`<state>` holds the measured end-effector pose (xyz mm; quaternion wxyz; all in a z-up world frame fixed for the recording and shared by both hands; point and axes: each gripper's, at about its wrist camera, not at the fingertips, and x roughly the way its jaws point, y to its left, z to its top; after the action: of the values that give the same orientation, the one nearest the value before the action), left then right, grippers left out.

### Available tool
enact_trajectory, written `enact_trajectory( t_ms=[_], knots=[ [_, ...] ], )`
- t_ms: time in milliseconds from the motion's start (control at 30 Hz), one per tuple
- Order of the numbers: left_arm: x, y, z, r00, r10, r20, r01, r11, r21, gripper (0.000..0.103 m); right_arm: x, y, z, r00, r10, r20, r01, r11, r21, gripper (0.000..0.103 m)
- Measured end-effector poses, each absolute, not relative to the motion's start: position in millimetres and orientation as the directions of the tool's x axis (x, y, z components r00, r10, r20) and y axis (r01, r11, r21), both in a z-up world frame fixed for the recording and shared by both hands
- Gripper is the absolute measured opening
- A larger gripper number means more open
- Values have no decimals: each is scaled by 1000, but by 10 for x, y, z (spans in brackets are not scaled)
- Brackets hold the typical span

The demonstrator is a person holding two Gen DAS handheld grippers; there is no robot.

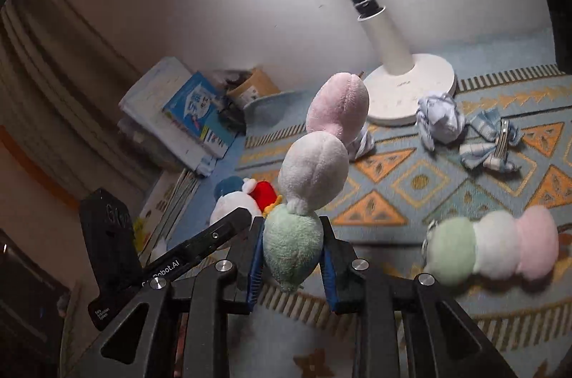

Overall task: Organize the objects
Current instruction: 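Grasp the white-and-blue bird plush with the left tool while the right tool grasps the stacked plush, then lift both plush toys and carry them over the bowl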

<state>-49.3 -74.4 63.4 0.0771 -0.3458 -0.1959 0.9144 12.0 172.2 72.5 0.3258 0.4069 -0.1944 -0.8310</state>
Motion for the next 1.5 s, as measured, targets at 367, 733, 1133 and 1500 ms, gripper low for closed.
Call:
enact_trajectory(
  t_ms=[367, 733, 1133, 1500],
  knots=[
    [351, -373, 275, -685, 360, -633, -45, -888, -457, 43, 569, 2358, -69, -263, -719, -644, 224, -694, 684, 30],
    [294, 37, 383, -740, 284, -610, -129, -950, -286, 44, 746, 2297, 262, -437, -471, -766, 230, -882, 411, 66],
    [375, 1, 345, -739, 331, -587, -148, -930, -338, 44, 714, 1780, 233, -583, -145, -799, 188, -981, 42, 66],
    [330, 24, 311, -716, 333, -614, -145, -931, -336, 44, 572, 1944, 114, -598, -232, -767, 156, -972, 173, 62]
  ],
)
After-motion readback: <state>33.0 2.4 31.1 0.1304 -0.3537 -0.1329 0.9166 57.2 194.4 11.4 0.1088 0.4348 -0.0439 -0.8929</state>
